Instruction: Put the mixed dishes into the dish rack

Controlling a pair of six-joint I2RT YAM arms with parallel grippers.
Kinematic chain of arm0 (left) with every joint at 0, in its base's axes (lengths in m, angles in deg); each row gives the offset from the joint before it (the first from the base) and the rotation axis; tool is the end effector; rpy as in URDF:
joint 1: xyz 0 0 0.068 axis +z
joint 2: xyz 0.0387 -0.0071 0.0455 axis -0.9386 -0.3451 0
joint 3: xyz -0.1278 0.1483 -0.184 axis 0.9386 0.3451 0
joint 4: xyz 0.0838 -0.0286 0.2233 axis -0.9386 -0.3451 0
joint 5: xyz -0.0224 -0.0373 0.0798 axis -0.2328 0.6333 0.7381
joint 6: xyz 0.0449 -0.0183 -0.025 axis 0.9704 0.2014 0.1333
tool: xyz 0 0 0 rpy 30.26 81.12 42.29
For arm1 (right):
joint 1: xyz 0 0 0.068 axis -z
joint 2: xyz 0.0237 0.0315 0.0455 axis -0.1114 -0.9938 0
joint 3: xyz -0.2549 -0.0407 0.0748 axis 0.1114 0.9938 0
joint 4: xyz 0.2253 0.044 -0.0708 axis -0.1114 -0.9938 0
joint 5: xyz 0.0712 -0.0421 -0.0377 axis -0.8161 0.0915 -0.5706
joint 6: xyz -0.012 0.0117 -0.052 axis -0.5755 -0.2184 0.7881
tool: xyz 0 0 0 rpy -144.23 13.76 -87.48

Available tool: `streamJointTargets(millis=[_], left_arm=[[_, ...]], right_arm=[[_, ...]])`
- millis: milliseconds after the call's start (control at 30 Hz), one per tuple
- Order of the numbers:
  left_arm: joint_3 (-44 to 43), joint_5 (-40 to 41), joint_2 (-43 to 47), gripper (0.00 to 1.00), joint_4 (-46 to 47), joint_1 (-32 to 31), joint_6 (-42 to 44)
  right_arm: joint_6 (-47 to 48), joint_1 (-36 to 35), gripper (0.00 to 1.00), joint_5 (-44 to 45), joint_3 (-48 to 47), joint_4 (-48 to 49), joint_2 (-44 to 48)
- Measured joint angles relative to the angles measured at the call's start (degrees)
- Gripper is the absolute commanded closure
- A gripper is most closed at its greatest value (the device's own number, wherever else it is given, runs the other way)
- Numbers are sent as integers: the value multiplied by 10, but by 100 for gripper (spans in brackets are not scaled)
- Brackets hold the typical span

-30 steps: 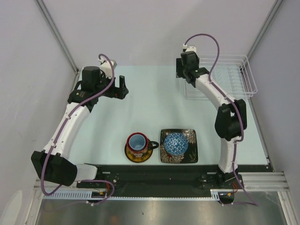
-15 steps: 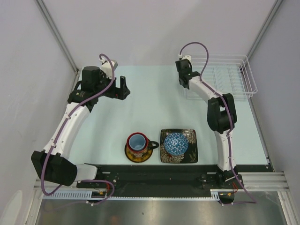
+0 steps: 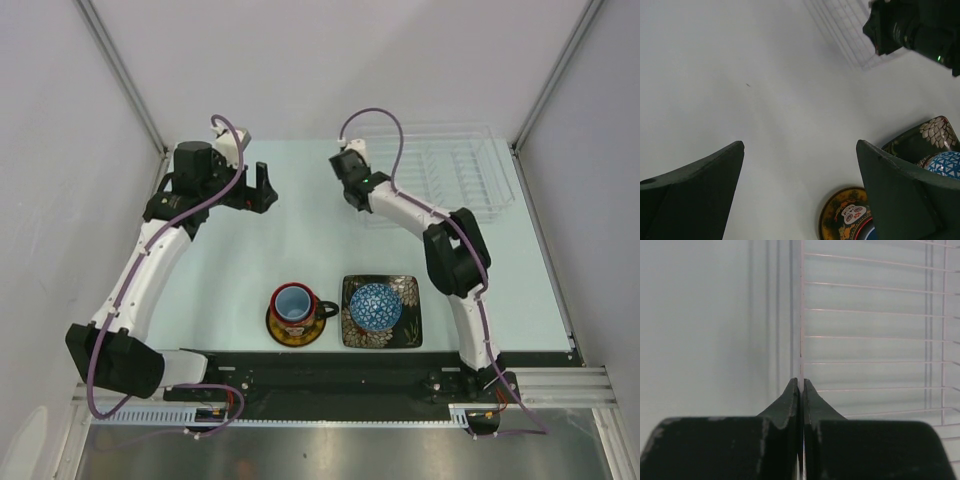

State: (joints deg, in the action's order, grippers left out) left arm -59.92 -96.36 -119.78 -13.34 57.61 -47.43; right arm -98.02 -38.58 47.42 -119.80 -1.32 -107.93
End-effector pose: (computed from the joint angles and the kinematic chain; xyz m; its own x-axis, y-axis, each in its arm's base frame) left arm 0.2576 -0.0671 0.3722 -0.5084 0.0918 -0.8562 0.4480 0.8773 -0.1719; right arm 0.4092 0.2352 0.2288 -0.6099 -0.2306 -0.7581 -0.0535 0.9665 -0.2510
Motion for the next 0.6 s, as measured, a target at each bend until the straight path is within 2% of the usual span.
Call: streamJointTargets(millis=[100, 133, 200, 233, 300, 333, 367, 467, 600], left_arm=[[1, 1, 7, 0, 1, 0, 0], [3, 2, 11, 0, 5, 0, 0], [12, 6, 20, 0, 9, 0, 1], [16, 7, 24, 0, 9, 0, 1], [25, 10, 33, 0, 9, 0, 2], [29, 19, 36, 0, 8, 1, 8], [32, 26, 38, 0, 7, 5, 10], [34, 31, 42, 0, 15, 8, 10], [39, 37, 47, 0, 27, 8, 10]], right_arm=[[-24, -62, 100, 9, 6, -10, 6], [-34, -86, 96, 11, 7, -13, 6], [-53, -134, 79, 10, 7, -14, 7], [-61, -158, 57, 7, 7, -14, 7], [-82, -197, 42, -3, 7, -14, 9], [-88, -212, 26, -7, 7, -15, 9], [-93, -225, 21, -12, 6, -16, 11], [-108, -241, 14, -20, -3, -23, 11], [-111, -220, 11, -20, -13, -28, 14]])
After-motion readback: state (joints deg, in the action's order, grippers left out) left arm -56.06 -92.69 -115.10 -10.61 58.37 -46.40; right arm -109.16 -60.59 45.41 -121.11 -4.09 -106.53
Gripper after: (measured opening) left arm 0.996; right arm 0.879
